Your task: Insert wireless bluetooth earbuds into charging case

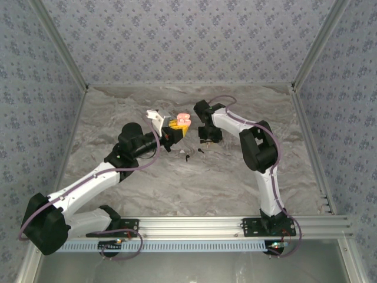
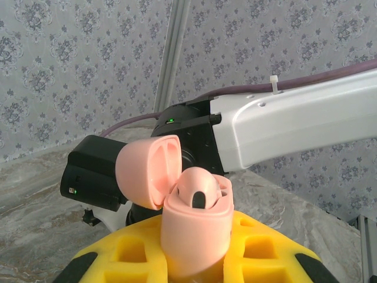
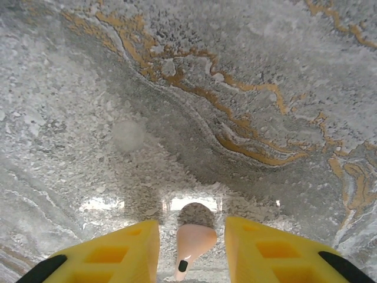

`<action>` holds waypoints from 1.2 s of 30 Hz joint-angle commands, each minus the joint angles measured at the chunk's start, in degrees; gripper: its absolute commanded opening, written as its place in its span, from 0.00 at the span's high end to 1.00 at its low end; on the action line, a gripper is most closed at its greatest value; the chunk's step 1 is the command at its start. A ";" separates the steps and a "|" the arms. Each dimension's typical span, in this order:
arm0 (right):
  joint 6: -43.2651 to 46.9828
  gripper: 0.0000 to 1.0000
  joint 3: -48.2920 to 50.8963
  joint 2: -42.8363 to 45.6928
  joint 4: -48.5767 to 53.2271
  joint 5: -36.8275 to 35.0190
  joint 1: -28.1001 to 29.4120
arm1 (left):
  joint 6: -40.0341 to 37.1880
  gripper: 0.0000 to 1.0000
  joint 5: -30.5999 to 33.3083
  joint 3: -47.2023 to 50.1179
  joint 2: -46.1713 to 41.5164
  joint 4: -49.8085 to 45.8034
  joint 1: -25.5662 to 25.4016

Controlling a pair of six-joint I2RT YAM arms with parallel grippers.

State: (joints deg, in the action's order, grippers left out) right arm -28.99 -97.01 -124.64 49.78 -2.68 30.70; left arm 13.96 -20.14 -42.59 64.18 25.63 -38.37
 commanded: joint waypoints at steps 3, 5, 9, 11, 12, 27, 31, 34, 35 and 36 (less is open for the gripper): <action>-0.81 0.66 -1.93 -2.35 2.41 -0.94 0.23 | -0.75 0.86 -0.69 -1.88 -0.51 1.93 -0.30; -0.80 0.66 -1.98 -2.67 2.42 -0.84 0.19 | -0.77 0.86 -0.71 -1.82 -0.46 1.88 -0.30; -0.70 0.67 -2.08 -3.04 2.60 -0.68 0.27 | -0.86 0.86 -0.59 -1.71 -0.46 1.82 -0.28; -0.59 0.68 -2.04 -3.32 2.69 -0.67 0.29 | -0.86 0.86 -0.60 -1.70 -0.42 1.79 -0.30; -0.53 0.70 -2.11 -3.46 2.69 -0.58 0.32 | -0.79 0.86 -0.53 -1.70 -0.39 1.79 -0.25; 3.93 0.78 2.14 0.89 -1.60 2.35 -0.66 | -0.81 0.86 -0.47 -1.65 -0.51 1.44 -0.30; 7.39 0.78 3.05 2.71 -2.56 2.77 -1.35 | -0.66 0.86 -0.34 -1.62 -0.46 1.44 -0.30; 10.44 0.78 3.48 3.65 -1.97 2.49 -1.84 | -0.64 0.86 -0.38 -1.62 -0.46 1.36 -0.29; 11.10 0.78 3.94 4.36 -2.09 2.17 -2.09 | -0.60 0.86 -0.40 -1.62 -0.43 1.37 -0.26; 11.61 0.78 4.52 5.05 -2.31 2.15 -2.43 | -0.52 0.86 -0.38 -1.58 -0.38 1.36 -0.28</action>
State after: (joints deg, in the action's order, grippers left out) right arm -20.99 -93.65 -122.96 47.33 -0.84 28.97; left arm 13.96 -20.12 -42.59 64.18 25.50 -38.37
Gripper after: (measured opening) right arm 0.225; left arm 0.160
